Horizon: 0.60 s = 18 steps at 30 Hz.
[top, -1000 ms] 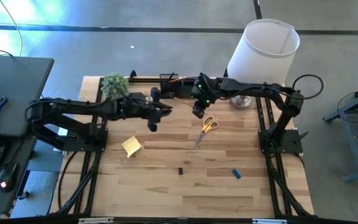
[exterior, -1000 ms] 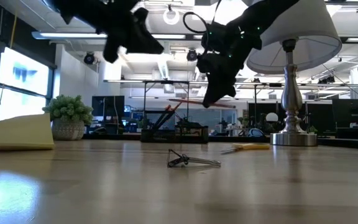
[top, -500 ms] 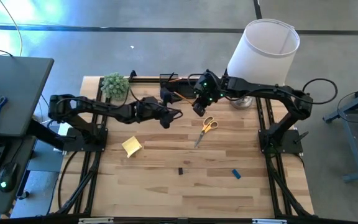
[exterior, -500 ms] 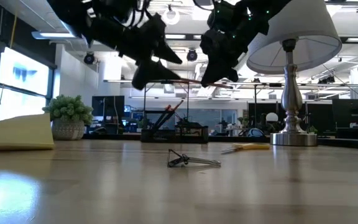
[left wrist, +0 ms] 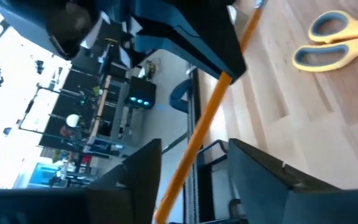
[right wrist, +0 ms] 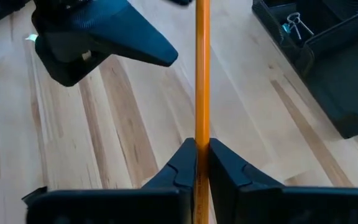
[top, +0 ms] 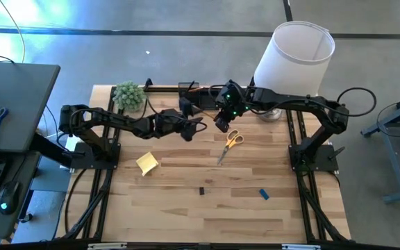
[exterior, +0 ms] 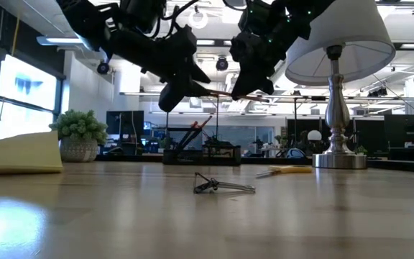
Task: Pick and place office supplies into organizer
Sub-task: Put the orange pencil into the top left slot of the desk organizer
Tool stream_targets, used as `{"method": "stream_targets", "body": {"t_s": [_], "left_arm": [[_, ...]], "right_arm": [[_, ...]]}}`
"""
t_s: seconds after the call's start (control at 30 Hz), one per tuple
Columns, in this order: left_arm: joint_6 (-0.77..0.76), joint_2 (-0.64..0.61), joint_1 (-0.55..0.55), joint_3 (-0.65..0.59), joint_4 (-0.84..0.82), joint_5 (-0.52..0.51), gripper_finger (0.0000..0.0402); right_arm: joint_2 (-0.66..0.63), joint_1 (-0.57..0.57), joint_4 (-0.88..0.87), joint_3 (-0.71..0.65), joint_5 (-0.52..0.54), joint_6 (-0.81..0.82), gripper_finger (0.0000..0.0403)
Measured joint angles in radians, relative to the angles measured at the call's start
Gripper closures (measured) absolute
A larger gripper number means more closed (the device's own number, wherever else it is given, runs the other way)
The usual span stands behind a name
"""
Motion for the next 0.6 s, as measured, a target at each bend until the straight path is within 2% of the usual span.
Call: {"method": "stream_targets", "body": {"t_s": [0.2, 0.47, 0.6], "left_arm": [[-0.010, 0.000, 0.000, 0.000, -0.043, 0.020, 0.0263], [-0.051, 0.000, -0.004, 0.000, -0.051, 0.009, 0.0256], [-0.063, 0.000, -0.008, 0.000, -0.051, -0.048, 0.0257]], "right_arm": [[0.000, 0.001, 0.000, 0.000, -0.043, 0.008, 0.0390], [0.000, 0.052, 0.005, 0.000, -0.052, 0.055, 0.0391], [0.000, 0.072, 0.007, 0.000, -0.051, 0.083, 0.0388]]}}
